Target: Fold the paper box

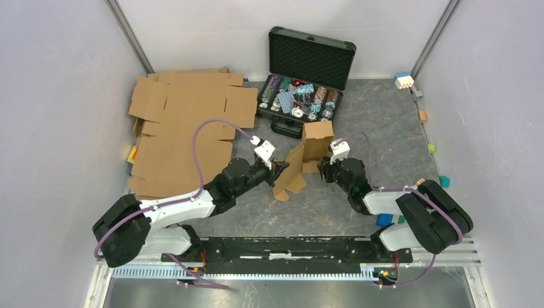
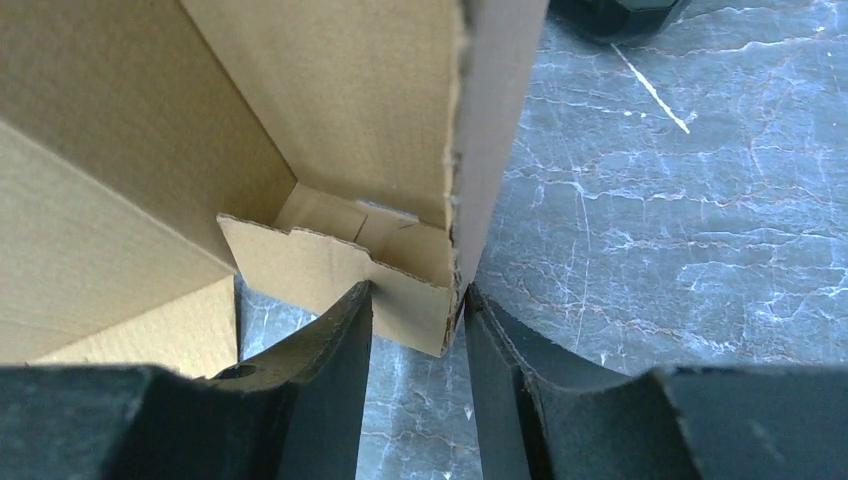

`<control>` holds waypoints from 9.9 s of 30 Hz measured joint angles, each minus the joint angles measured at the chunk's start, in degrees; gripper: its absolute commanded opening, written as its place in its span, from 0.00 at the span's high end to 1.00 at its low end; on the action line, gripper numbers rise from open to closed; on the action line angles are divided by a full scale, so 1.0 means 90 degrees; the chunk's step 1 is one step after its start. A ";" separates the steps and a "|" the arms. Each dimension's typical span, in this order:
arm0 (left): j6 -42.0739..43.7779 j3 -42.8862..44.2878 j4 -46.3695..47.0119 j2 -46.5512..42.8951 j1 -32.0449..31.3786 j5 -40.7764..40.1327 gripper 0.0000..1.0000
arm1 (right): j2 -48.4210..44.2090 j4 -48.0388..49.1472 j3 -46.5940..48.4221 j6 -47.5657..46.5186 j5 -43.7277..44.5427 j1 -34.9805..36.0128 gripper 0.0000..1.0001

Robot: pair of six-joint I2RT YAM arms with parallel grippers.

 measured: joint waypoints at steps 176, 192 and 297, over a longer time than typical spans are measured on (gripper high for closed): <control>-0.1972 0.2968 -0.9418 -0.1880 0.1090 -0.2674 0.09 | -0.1634 -0.3128 0.0952 0.0678 -0.2237 -0.0357 0.13; -0.3492 0.0957 -0.5513 -0.1518 0.1613 -0.0663 0.18 | -0.1132 -0.2339 0.1608 0.0770 -0.2191 0.0367 0.12; -0.3028 0.0959 -0.5943 0.0459 0.0231 -0.1678 0.88 | -0.3832 -0.4301 -0.0032 0.1105 -0.0248 0.1253 0.02</control>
